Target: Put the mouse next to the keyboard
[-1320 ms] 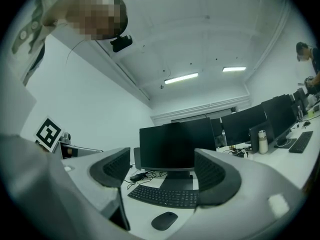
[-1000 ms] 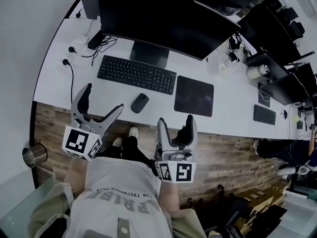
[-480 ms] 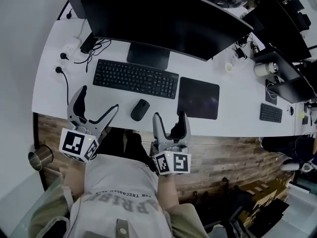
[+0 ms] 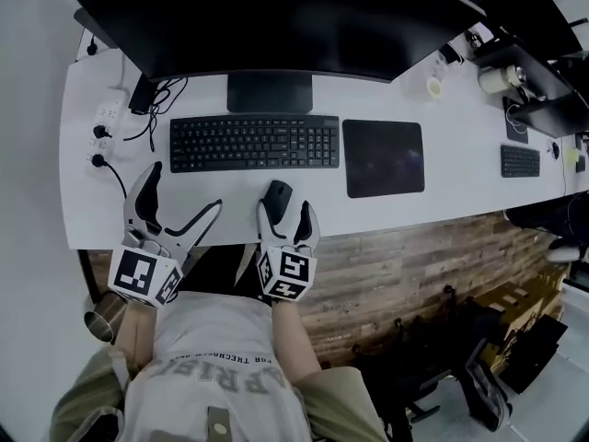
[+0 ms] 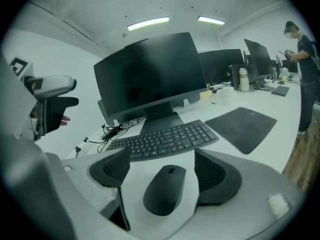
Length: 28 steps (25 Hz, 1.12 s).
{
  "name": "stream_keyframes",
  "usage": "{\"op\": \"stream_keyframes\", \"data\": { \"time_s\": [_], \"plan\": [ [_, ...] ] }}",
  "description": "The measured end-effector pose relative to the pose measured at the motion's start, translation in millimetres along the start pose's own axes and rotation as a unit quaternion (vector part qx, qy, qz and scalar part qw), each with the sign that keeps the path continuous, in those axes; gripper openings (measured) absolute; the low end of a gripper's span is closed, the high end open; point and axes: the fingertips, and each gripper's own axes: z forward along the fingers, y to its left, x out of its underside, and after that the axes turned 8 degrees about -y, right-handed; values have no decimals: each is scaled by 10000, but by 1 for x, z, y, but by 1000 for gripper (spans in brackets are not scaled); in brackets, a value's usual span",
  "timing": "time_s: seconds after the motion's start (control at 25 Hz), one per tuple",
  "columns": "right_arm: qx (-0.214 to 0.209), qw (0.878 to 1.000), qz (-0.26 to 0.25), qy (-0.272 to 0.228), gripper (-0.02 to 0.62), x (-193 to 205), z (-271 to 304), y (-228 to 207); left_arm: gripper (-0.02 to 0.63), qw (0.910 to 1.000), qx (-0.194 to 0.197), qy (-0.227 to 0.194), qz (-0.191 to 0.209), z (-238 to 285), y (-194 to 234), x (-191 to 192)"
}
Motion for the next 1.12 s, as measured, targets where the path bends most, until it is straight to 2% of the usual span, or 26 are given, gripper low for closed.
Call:
{"op": "stream_keyframes", "data": {
  "time_s": [0.28,0.44,0.64,0.68,0.76,1.12],
  "plan": [
    [812,9947,-165,610,393,57,23,-7,474,9990,363,231,102,-2,4,14],
    [1081,9899,-121,905,393,77,24,-16,473,9985,474,256,110,-3,8,16],
    [1213,9861,-133,1131,385,86,23,-20,474,9979,577,267,108,-3,10,17],
    [1228,9858,-135,1138,371,86,22,-20,474,9979,591,261,108,-3,10,16],
    [1238,9859,-124,1120,301,85,19,-20,472,9979,599,236,111,-3,9,15],
    [1056,9869,-145,1209,298,85,16,-21,474,9979,616,167,92,0,4,11]
  ]
}}
